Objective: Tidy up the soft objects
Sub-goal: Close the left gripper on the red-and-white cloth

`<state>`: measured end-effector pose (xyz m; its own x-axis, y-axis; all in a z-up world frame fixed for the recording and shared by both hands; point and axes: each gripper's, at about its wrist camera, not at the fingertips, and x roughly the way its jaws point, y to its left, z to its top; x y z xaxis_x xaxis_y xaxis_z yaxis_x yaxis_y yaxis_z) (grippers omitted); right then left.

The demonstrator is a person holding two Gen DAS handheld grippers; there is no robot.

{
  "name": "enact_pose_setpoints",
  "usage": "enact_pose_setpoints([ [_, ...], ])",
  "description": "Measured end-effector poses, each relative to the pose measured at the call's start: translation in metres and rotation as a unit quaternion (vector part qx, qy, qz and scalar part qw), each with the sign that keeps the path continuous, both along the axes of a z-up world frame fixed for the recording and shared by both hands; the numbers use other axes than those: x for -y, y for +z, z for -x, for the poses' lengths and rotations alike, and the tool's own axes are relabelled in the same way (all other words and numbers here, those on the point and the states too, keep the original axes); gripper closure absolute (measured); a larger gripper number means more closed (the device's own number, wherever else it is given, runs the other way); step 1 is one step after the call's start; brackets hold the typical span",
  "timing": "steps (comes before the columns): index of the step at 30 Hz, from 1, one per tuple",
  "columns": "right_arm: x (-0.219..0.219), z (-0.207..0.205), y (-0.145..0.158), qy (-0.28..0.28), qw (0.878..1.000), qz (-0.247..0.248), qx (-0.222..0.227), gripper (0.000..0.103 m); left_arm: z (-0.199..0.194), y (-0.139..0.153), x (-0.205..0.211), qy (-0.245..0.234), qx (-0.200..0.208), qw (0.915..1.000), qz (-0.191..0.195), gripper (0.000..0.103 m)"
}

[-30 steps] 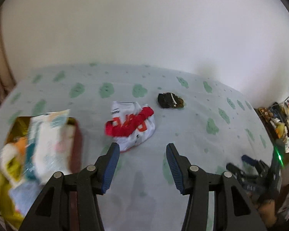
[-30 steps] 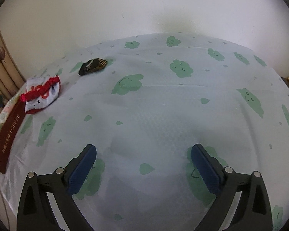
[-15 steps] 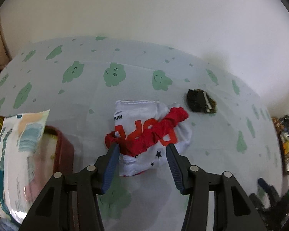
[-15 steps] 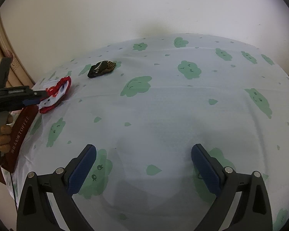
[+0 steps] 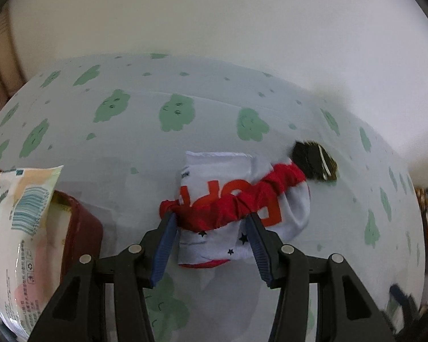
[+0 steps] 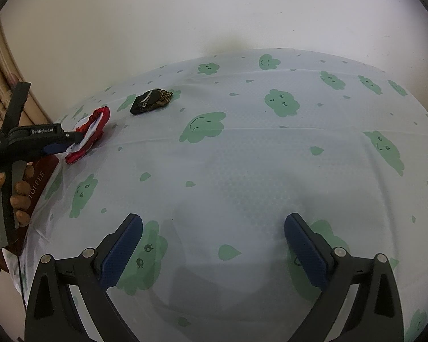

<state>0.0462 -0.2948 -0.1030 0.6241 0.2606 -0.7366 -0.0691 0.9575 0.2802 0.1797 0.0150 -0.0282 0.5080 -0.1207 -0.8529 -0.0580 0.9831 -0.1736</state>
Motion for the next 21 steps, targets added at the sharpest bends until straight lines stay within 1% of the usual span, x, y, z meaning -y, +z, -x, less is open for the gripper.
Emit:
enact_pose_setpoints([
  [3,0.0,0.0,0.0,0.0,1.0,0.0,0.0,0.003,-0.003,-0.004,-0.007,0.015,-0.007,0.9995,0.026,0.051],
  [6,0.0,0.0,0.0,0.0,1.0,0.0,0.0,0.003,-0.001,-0.004,-0.013,0.027,-0.008,0.9969,0.073,0.051],
  [9,0.0,0.0,0.0,0.0,1.0,0.001,0.0,0.002,0.004,0.008,-0.019,0.029,0.019,0.9921,0.121,0.051],
  [11,0.0,0.0,0.0,-0.001,1.0,0.001,0.0,0.002,0.002,0.01,-0.024,0.037,0.019,0.9908,0.129,0.051],
  [15,-0.001,0.0,0.0,-0.001,1.0,0.0,0.0,0.002,-0.003,0.001,-0.041,0.064,-0.009,0.9829,0.172,0.051],
  [17,-0.001,0.0,0.0,-0.001,1.0,0.0,0.0,0.002,-0.003,0.002,-0.044,0.074,-0.014,0.9831,0.167,0.051],
  [18,-0.001,0.0,0.0,-0.001,1.0,0.0,0.0,0.002,0.0,0.006,-0.047,0.082,-0.007,0.981,0.175,0.051],
  [20,-0.001,0.0,-0.001,-0.001,1.0,-0.001,0.0,0.002,0.008,0.019,-0.048,0.073,0.018,0.9746,0.211,0.051],
  [21,-0.001,-0.001,-0.001,-0.001,1.0,0.0,0.0,0.002,0.01,0.027,-0.043,0.066,0.027,0.9778,0.197,0.051],
])
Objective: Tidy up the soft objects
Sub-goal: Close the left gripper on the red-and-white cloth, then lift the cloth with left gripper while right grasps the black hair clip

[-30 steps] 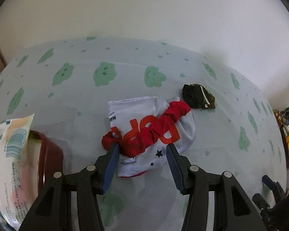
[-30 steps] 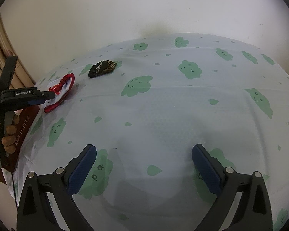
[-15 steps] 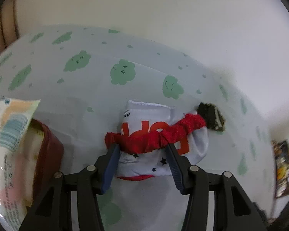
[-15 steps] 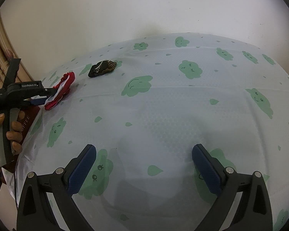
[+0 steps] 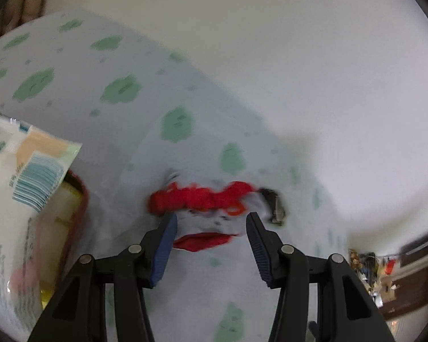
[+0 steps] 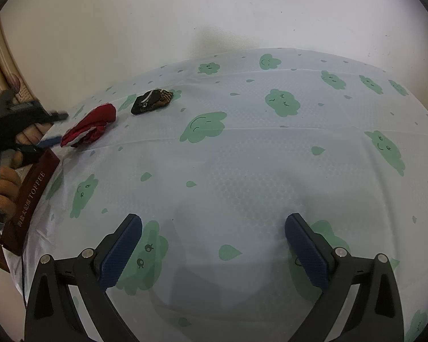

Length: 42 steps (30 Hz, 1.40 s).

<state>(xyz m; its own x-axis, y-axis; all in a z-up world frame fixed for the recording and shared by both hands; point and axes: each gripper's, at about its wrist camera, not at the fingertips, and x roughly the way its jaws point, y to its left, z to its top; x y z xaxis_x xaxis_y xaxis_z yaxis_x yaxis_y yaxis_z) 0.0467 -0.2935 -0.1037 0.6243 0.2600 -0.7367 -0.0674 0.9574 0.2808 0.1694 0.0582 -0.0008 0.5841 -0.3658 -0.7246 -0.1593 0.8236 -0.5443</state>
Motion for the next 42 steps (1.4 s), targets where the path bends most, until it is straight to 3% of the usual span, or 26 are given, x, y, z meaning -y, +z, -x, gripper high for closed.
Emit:
enact_pose_setpoints([
  [2,-0.001,0.0,0.0,0.0,1.0,0.001,0.0,0.002,0.001,0.008,0.006,-0.003,0.001,0.9994,-0.035,0.05],
  [3,-0.001,0.001,0.0,0.0,1.0,0.001,0.0,0.002,-0.001,0.007,0.006,-0.004,-0.003,0.9996,-0.028,0.05],
  [7,-0.001,0.001,0.001,0.0,1.0,-0.001,0.0,0.002,-0.005,-0.014,-0.006,0.01,-0.06,0.9968,0.051,0.05],
  [10,-0.001,0.001,0.001,0.0,1.0,-0.001,0.0,0.002,0.002,-0.03,-0.018,0.04,-0.089,0.9868,0.129,0.05],
  [15,-0.001,0.001,0.001,0.0,1.0,-0.001,0.0,0.002,0.004,-0.036,-0.023,0.074,-0.106,0.978,0.164,0.05],
  [19,-0.001,0.001,0.001,0.0,1.0,0.0,0.0,0.002,0.0,-0.038,-0.03,0.113,-0.094,0.9711,0.187,0.05],
  [23,-0.001,0.001,0.001,0.0,1.0,0.0,0.0,0.002,-0.011,-0.044,-0.033,0.129,-0.1,0.9684,0.189,0.05],
  [26,-0.001,0.001,0.001,0.0,1.0,-0.001,0.0,0.002,-0.022,-0.058,-0.031,0.122,-0.109,0.9596,0.229,0.05],
  [29,-0.001,0.001,0.001,0.0,1.0,-0.002,0.0,0.001,-0.026,-0.07,-0.029,0.135,-0.123,0.9562,0.229,0.05],
  [30,-0.001,0.001,0.001,0.0,1.0,-0.003,0.0,0.001,-0.024,-0.069,-0.027,0.131,-0.111,0.9606,0.219,0.054],
  [31,-0.001,0.001,0.001,0.0,1.0,-0.003,0.0,0.001,-0.024,-0.066,-0.024,0.12,-0.105,0.9665,0.201,0.08],
  [32,-0.001,0.001,0.001,0.0,1.0,-0.002,0.0,0.001,-0.024,-0.063,-0.018,0.099,-0.097,0.973,0.184,0.097],
  [37,-0.001,0.001,0.001,0.0,1.0,-0.002,0.0,0.001,0.005,-0.031,0.018,0.026,-0.031,0.9941,0.101,0.096],
  [42,-0.001,0.001,0.001,0.0,1.0,-0.003,-0.001,0.001,0.067,0.001,0.054,-0.068,0.037,0.9941,0.076,0.096],
])
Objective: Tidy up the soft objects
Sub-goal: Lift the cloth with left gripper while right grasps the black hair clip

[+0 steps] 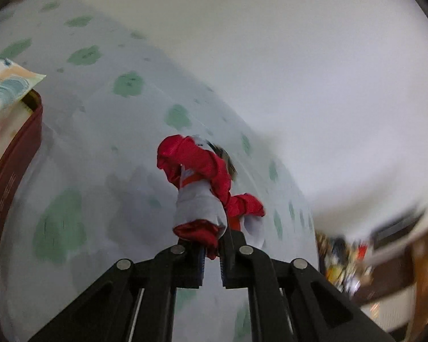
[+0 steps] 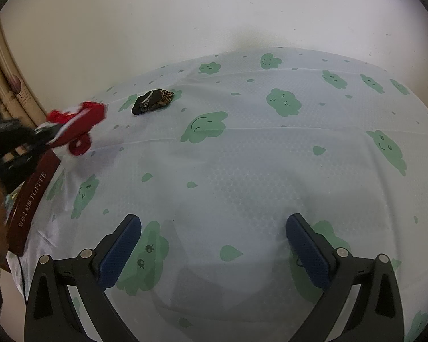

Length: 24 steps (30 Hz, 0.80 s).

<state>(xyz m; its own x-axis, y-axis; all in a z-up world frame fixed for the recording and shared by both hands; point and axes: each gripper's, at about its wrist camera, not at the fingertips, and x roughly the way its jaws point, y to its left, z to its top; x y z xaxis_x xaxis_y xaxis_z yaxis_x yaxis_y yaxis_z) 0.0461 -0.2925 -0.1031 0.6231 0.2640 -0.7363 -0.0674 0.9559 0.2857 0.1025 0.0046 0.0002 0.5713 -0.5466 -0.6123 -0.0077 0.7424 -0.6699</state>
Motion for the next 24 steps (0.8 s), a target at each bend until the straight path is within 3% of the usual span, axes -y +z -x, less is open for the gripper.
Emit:
enact_pose_setpoints([
  [7,-0.002,0.0,-0.002,0.0,1.0,0.008,-0.002,0.001,0.07,0.015,0.029,-0.056,0.028,0.9976,-0.027,0.095],
  [11,-0.005,0.0,0.001,-0.003,1.0,0.021,-0.001,0.002,0.11,0.021,0.023,-0.063,0.039,0.9965,-0.039,0.095],
  [13,-0.007,-0.004,0.008,0.01,1.0,-0.003,0.017,0.003,0.129,0.026,0.016,-0.064,0.052,0.9954,-0.049,0.095],
  [14,-0.011,-0.01,0.014,0.027,0.999,-0.011,0.025,0.005,0.136,0.026,0.013,-0.065,0.058,0.995,-0.05,0.095],
  [18,-0.055,-0.056,0.033,0.114,0.99,0.049,0.074,0.017,0.147,0.024,0.0,-0.064,0.064,0.9945,-0.053,0.094],
  [21,-0.078,-0.103,0.029,0.135,0.989,0.04,0.034,0.02,0.152,0.028,-0.005,-0.062,0.083,0.9925,-0.065,0.094],
  [24,-0.097,-0.14,0.025,0.117,0.992,0.037,0.027,0.02,0.154,0.031,-0.006,-0.066,0.099,0.9901,-0.074,0.094],
])
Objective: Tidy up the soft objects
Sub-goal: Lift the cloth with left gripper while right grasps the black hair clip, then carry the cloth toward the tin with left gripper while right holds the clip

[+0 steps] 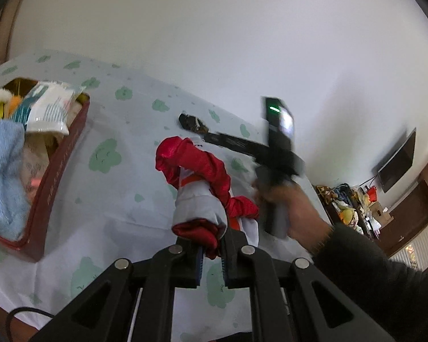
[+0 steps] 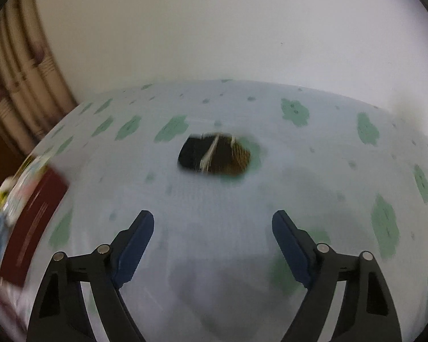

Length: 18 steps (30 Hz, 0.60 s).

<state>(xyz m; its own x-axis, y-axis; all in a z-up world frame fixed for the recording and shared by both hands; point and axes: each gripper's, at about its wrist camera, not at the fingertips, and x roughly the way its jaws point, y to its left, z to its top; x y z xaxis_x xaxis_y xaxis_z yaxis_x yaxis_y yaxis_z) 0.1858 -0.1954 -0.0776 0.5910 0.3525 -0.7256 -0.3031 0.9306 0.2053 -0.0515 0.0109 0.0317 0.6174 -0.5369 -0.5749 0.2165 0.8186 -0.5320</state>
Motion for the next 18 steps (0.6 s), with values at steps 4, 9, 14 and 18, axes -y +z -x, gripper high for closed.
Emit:
enact_pose_setpoints([
  [4,-0.027,-0.039,-0.01,-0.009,0.999,0.032,-0.01,0.019,-0.003,0.002,-0.006,-0.003,0.004,1.0,0.004,0.093],
  [9,-0.039,-0.067,-0.019,-0.013,0.998,0.058,-0.02,0.023,-0.009,-0.002,-0.018,0.01,-0.006,0.9998,0.013,0.093],
  [14,-0.031,-0.07,-0.021,-0.014,0.998,0.061,-0.027,0.083,-0.009,-0.003,-0.025,0.02,-0.008,0.9996,0.018,0.093],
  [18,-0.014,-0.058,-0.016,-0.015,0.998,0.038,-0.039,0.089,-0.008,-0.002,-0.025,0.023,-0.016,0.9994,0.02,0.093],
])
